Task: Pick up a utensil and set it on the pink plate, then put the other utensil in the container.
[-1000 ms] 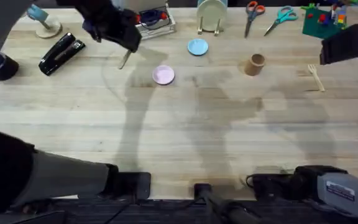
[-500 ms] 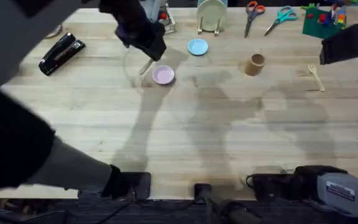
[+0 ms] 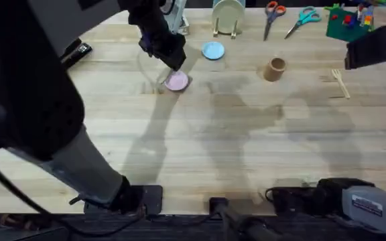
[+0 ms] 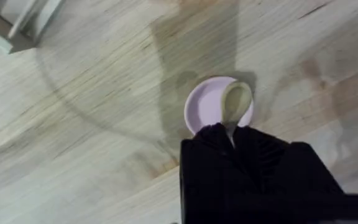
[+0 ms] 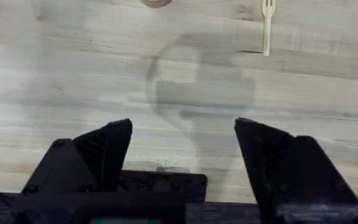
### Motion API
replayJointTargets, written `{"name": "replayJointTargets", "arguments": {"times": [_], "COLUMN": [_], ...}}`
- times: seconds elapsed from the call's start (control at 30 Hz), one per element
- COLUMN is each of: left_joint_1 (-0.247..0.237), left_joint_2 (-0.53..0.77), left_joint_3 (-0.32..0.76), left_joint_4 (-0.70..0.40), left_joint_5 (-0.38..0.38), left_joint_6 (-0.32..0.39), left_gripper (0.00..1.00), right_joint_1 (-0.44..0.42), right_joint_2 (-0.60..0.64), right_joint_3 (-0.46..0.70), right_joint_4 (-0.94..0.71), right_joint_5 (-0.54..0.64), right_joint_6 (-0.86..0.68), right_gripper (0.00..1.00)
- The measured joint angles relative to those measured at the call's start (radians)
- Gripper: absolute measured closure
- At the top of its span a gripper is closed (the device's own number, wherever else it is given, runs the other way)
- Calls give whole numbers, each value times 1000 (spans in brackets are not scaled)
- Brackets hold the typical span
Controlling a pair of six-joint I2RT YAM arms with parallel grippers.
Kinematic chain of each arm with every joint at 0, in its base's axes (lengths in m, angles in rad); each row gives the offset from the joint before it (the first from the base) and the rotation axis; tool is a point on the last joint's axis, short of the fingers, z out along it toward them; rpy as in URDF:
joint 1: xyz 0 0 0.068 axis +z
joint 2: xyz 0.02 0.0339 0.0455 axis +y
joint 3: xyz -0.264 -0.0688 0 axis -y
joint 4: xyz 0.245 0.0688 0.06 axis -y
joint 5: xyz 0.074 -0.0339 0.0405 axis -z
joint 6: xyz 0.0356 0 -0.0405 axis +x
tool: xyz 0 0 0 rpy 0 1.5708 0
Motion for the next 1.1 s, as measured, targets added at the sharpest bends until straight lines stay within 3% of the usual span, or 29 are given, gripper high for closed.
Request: {"name": "replayJointTargets", "arguments": {"times": [0.37, 1.1], "left_joint_1": [0, 0], "left_joint_2": [82, 121], "left_joint_3": [0, 0], "left_joint_4": [22, 37], "left_joint_5": [9, 27], "left_joint_6": [0, 0], "left_gripper": [957, 957], "right_joint_1": [0, 0], "right_joint_2": [0, 0], "right_joint_3": [0, 0], "right_joint_4": [0, 0], "right_joint_5": [0, 0], "right_joint_6": [0, 0], "right_gripper": [8, 7]}}
